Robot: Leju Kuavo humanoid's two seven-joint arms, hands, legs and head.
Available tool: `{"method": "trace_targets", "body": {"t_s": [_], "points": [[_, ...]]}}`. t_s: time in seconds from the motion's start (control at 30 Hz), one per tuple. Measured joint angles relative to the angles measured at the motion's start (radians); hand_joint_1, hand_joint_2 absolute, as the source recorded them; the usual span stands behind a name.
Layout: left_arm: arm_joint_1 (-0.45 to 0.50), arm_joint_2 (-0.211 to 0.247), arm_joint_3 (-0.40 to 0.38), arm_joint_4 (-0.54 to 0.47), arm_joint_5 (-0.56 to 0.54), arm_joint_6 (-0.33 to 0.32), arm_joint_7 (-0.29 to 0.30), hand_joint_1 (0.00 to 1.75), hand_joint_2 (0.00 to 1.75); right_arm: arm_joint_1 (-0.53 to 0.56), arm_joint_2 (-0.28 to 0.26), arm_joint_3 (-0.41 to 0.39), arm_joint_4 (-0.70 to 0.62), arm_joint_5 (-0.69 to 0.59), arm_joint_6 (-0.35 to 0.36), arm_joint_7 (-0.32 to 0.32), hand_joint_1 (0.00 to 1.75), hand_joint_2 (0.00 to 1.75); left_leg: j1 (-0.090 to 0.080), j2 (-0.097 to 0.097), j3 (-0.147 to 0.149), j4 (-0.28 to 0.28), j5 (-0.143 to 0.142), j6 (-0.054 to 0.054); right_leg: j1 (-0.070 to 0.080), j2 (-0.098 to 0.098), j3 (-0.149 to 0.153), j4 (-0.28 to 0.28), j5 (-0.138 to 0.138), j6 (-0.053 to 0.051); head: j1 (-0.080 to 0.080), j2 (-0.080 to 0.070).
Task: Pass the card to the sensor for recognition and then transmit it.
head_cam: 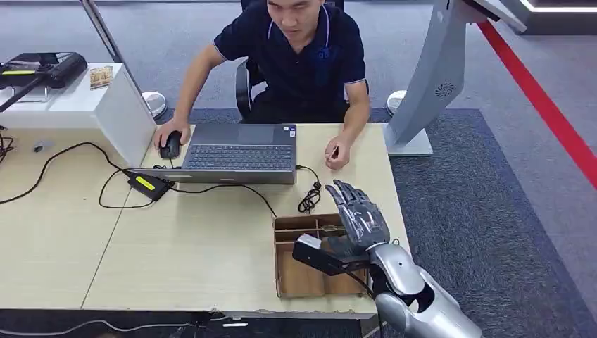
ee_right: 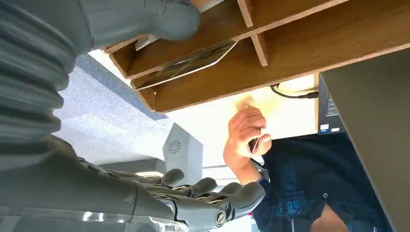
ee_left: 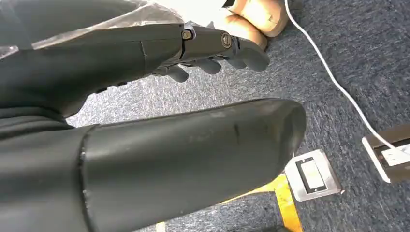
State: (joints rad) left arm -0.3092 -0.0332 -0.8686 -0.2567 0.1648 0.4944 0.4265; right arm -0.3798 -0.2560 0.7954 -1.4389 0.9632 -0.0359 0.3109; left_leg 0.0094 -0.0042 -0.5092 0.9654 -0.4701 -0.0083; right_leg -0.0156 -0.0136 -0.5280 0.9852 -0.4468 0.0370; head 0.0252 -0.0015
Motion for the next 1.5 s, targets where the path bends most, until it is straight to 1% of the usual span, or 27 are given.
{"method": "trace_targets", "body": {"t_s": [0.03, 0.1, 0.13, 0.23, 0.27, 0.73, 0.83, 0.9, 0.93, 0.97, 1.03, 1.13, 1.2, 1.23, 1.3, 1.37, 1.5], "points": [[0.0, 0.0, 0.0, 0.0, 0.0, 0.0, 0.0, 0.0, 0.0, 0.0, 0.0, 0.0, 0.0, 0.0, 0.0, 0.0, 0.24, 1.75, 0.0, 0.0, 0.0, 0.0, 0.0, 0.0, 0.0, 0.0, 0.0, 0.0, 0.0, 0.0, 0.0, 0.0], [0.0, 0.0, 0.0, 0.0, 0.0, 0.0, 0.0, 0.0, 0.0, 0.0, 0.0, 0.0, 0.0, 0.0, 0.0, 0.0, 0.31, 1.75, 0.0, 0.0, 0.0, 0.0, 0.0, 0.0, 0.0, 0.0, 0.0, 0.0, 0.0, 0.0, 0.0, 0.0], [0.0, 0.0, 0.0, 0.0, 0.0, 0.0, 0.0, 0.0, 0.0, 0.0, 0.0, 0.0, 0.0, 0.0, 0.0, 0.0, 0.38, 1.75, 0.0, 0.0, 0.0, 0.0, 0.0, 0.0, 0.0, 0.0, 0.0, 0.0, 0.0, 0.0, 0.0, 0.0], [0.0, 0.0, 0.0, 0.0, 0.0, 0.0, 0.0, 0.0, 0.0, 0.0, 0.0, 0.0, 0.0, 0.0, 0.0, 0.0, 0.38, 1.75, 0.0, 0.0, 0.0, 0.0, 0.0, 0.0, 0.0, 0.0, 0.0, 0.0, 0.0, 0.0, 0.0, 0.0], [0.0, 0.0, 0.0, 0.0, 0.0, 0.0, 0.0, 0.0, 0.0, 0.0, 0.0, 0.0, 0.0, 0.0, 0.0, 0.0, 0.42, 1.75, 0.0, 0.0, 0.0, 0.0, 0.0, 0.0, 0.0, 0.0, 0.0, 0.0, 0.0, 0.0, 0.0, 0.0], [0.0, 0.0, 0.0, 0.0, 0.001, 0.0, 0.0, 0.0, 0.0, 0.0, 0.0, 0.0, 0.0, 0.0, 0.0, 0.0, 0.4, 1.75, 0.0, 0.0, 0.0, 0.0, 0.0, 0.0, 0.0, 0.0, 0.0, 0.0, 0.0, 0.0, 0.0, 0.0], [0.0, 0.0, 0.0, 0.0, 0.001, 0.0, 0.0, 0.0, 0.0, 0.0, 0.0, 0.0, 0.0, 0.0, 0.0, 0.0, 0.44, 1.75, 0.0, 0.0, 0.0, 0.0, 0.0, 0.0, 0.0, 0.0, 0.0, 0.0, 0.0, 0.0, 0.0, 0.0], [0.0, 0.0, 0.0, 0.0, 0.001, 0.0, 0.0, 0.0, 0.0, 0.0, 0.0, 0.0, 0.0, 0.0, 0.0, 0.0, 0.51, 1.75, 0.0, 0.0, 0.0, 0.0, 0.0, 0.0, 0.0, 0.0, 0.0, 0.0, 0.0, 0.0, 0.0, 0.0], [0.0, 0.0, 0.0, 0.0, 0.002, 0.0, 0.0, 0.0, 0.0, 0.0, -0.001, 0.0, 0.0, 0.0, 0.0, 0.0, 0.75, 1.75, 0.0, 0.0, 0.0, 0.0, 0.0, 0.0, 0.0, 0.0, 0.0, 0.0, 0.0, 0.0, 0.0, 0.0], [0.0, 0.0, 0.0, 0.0, 0.002, 0.0, 0.0, 0.0, 0.0, 0.0, -0.001, 0.0, 0.0, 0.0, 0.0, 0.0, 0.61, 1.75, 0.0, 0.0, 0.0, 0.0, 0.0, 0.0, 0.0, 0.0, 0.0, 0.0, 0.0, 0.0, 0.0, 0.0], [0.0, 0.001, 0.0, 0.0, 0.002, 0.0, 0.0, 0.0, 0.0, 0.0, -0.001, 0.0, 0.003, 0.0, 0.0, 0.0, 0.51, 1.75, 0.0, 0.0, 0.0, 0.0, 0.0, 0.0, 0.0, 0.0, 0.0, 0.0, 0.0, 0.0, 0.0, 0.0], [-0.001, 0.002, 0.0, 0.001, 0.002, 0.0, 0.0, 0.0, 0.0, 0.0, -0.004, 0.0, 0.006, -0.003, 0.001, 0.0, 0.56, 1.75, 0.0, 0.0, 0.0, 0.0, 0.0, 0.0, 0.0, 0.0, 0.0, 0.0, 0.0, 0.0, 0.0, 0.0], [-0.001, 0.002, 0.0, 0.001, 0.002, 0.0, 0.0, 0.0, 0.0, 0.001, -0.007, 0.0, 0.006, -0.003, 0.001, 0.0, 0.49, 1.75, 0.0, 0.0, 0.0, 0.0, 0.0, 0.0, 0.0, 0.0, 0.0, 0.0, 0.0, 0.0, 0.0, 0.0], [-0.001, 0.003, 0.0, 0.002, 0.002, 0.0, 0.0, 0.0, 0.0, 0.001, -0.008, 0.0, 0.006, -0.003, 0.001, 0.0, 0.54, 1.75, 0.0, 0.0, 0.0, 0.0, 0.0, 0.0, 0.0, 0.0, 0.0, 0.0, 0.0, 0.0, 0.0, 0.0], [-0.001, 0.004, 0.0, 0.002, 0.002, 0.0, 0.0, 0.0, 0.0, 0.001, -0.011, -0.001, 0.006, -0.003, 0.002, 0.0, 0.54, 1.75, 0.0, 0.0, 0.0, 0.0, 0.0, 0.0, 0.0, 0.0, 0.0, 0.0, 0.0, 0.0, 0.0, 0.0], [-0.001, 0.005, 0.0, 0.003, 0.002, -0.001, 0.0, 0.0, 0.0, 0.001, -0.015, -0.003, 0.007, -0.003, 0.002, 0.0, 0.49, 1.75, 0.0, 0.0, 0.0, 0.0, 0.0, 0.0, 0.0, 0.0, 0.0, 0.0, 0.0, 0.0, 0.0, 0.0], [-0.001, 0.007, 0.0, 0.004, 0.002, -0.002, 0.0, 0.0, 0.0, 0.001, -0.018, -0.006, 0.009, -0.003, 0.002, 0.0, 0.51, 1.75, 0.0, 0.0, 0.0, 0.0, 0.0, 0.0, 0.0, 0.0, 0.0, 0.0, 0.0, 0.0, 0.0, 0.0]]}}
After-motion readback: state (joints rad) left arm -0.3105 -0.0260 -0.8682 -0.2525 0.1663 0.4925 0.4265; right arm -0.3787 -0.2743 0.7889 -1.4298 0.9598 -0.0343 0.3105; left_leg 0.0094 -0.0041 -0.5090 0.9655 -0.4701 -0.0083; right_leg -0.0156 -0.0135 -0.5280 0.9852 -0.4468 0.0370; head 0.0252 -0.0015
